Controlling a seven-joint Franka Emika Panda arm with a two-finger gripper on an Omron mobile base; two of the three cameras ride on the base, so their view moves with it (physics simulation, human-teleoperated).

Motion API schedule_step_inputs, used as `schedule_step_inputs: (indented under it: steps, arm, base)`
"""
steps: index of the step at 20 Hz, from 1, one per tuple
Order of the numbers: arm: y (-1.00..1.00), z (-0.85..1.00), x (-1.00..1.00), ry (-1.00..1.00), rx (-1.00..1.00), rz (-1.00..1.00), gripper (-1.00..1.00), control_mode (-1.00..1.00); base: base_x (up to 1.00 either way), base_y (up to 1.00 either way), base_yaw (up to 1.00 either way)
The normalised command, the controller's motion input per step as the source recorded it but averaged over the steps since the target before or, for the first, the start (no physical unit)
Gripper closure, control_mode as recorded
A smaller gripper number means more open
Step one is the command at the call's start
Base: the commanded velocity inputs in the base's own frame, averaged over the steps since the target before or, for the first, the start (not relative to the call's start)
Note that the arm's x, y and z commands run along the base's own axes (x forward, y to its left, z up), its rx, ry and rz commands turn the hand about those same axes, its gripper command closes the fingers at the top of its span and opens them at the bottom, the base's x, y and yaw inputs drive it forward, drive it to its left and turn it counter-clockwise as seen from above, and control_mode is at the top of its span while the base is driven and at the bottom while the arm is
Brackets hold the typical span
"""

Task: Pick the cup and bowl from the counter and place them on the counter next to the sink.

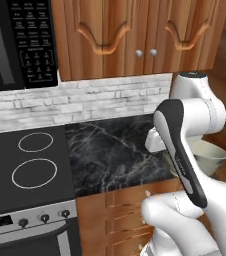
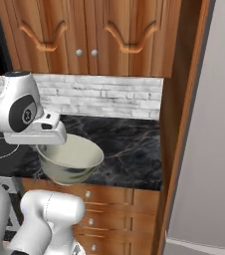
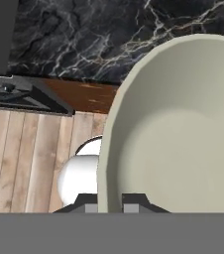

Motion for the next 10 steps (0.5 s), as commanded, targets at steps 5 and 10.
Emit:
schedule_step_inputs:
  steps: [5, 10]
  arm:
    - [0.00, 0.00, 0.00, 0.00, 0.00, 0.00, 1.00, 1.00]
    - [0.00, 0.00, 0.00, 0.00, 0.00, 0.00, 1.00, 1.00]
  base:
    - [-1.00, 0.04, 0.00]
    - [-0.18, -0.03, -0.34]
